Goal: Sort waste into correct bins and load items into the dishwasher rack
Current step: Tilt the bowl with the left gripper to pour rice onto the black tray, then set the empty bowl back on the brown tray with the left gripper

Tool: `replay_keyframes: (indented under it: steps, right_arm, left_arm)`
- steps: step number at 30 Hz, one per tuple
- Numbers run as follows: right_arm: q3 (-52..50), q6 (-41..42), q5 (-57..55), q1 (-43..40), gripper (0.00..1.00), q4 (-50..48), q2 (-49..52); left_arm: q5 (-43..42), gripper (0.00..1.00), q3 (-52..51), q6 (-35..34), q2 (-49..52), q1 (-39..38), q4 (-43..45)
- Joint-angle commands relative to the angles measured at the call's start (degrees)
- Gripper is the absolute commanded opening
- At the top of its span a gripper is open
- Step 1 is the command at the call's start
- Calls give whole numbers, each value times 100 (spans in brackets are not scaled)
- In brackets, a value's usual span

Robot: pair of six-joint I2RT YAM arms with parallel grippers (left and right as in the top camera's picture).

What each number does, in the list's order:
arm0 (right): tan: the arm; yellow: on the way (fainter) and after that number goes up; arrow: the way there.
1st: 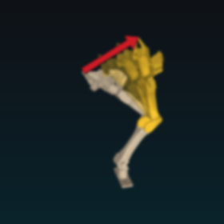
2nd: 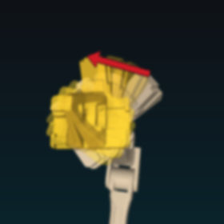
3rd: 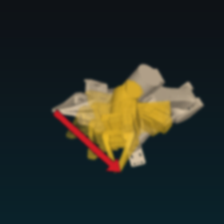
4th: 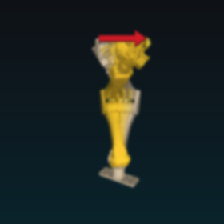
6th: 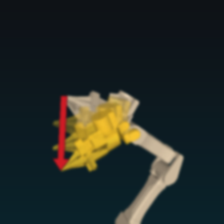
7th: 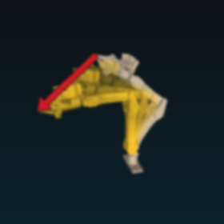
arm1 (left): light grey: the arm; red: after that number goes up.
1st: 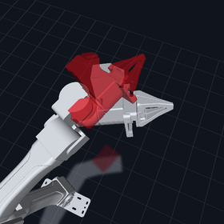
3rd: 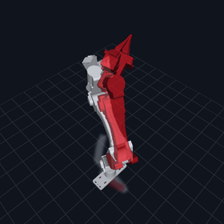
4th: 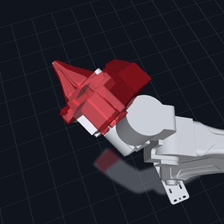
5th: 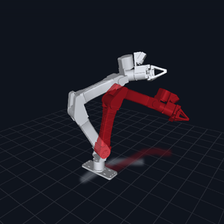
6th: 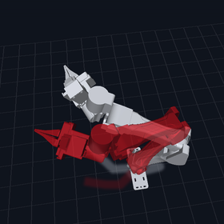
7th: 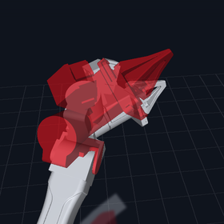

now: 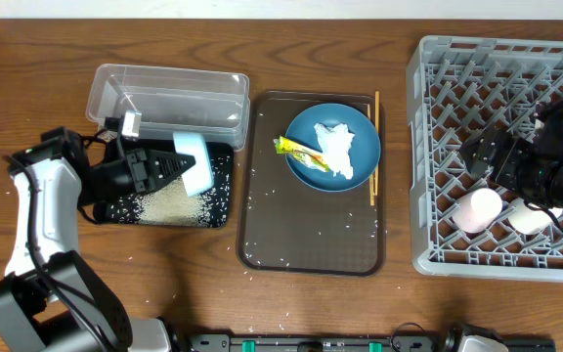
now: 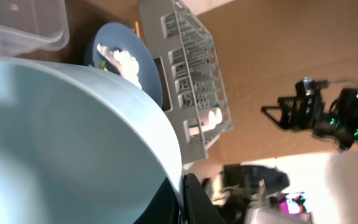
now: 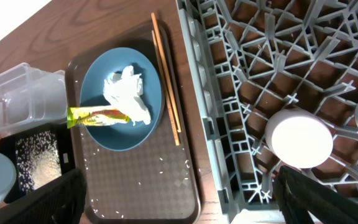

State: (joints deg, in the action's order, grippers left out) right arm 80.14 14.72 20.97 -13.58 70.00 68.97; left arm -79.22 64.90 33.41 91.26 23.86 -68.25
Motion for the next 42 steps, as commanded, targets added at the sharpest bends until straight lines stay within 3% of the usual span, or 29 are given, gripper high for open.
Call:
replay_keyframes:
  steps: [1, 3, 6, 14, 23, 28, 31, 32, 33, 34, 42]
  right_arm:
    - [42, 44, 2, 114, 95, 17, 2]
    - [42, 46, 4, 114, 95, 2, 2]
    - [42, 46, 2, 114, 95, -46, 4]
    - [42, 46, 2, 114, 95, 4, 2]
    - [42, 46, 2, 114, 95, 42, 2]
    - [42, 46, 4, 114, 95, 55, 2]
    - [42, 44, 2, 114, 95, 68, 2]
    - [44, 44, 2, 114, 95, 70, 2]
    - [44, 44, 2, 114, 95, 70, 2]
    - [42, 44, 2, 114, 95, 68, 2]
    - [42, 44, 0, 114, 96, 35, 4]
  left_arm:
    - [105, 6, 55, -743, -289, -205, -39]
    - [920, 6, 122, -1320, -579, -472, 258]
    - [2638, 6, 184, -2771, -1075, -1172, 861]
    - [5825, 6, 179, -4653, -1519, -4201, 1438]
    - [6861, 6, 170, -5519, -664, -6264, 1996]
    - [7510, 8, 170, -5755, 155, -6900, 2444]
    - [7447, 8, 170, -5775, 553, -7016, 2677]
    - [7346, 15, 173, -5777, 621, -7025, 2741]
    - [7219, 31, 173, -5777, 651, -7023, 2802]
    - [7173, 41, 181, -5775, 647, -7016, 2828]
    - [7226, 61, 1056, -5534, 131, -6872, 2555]
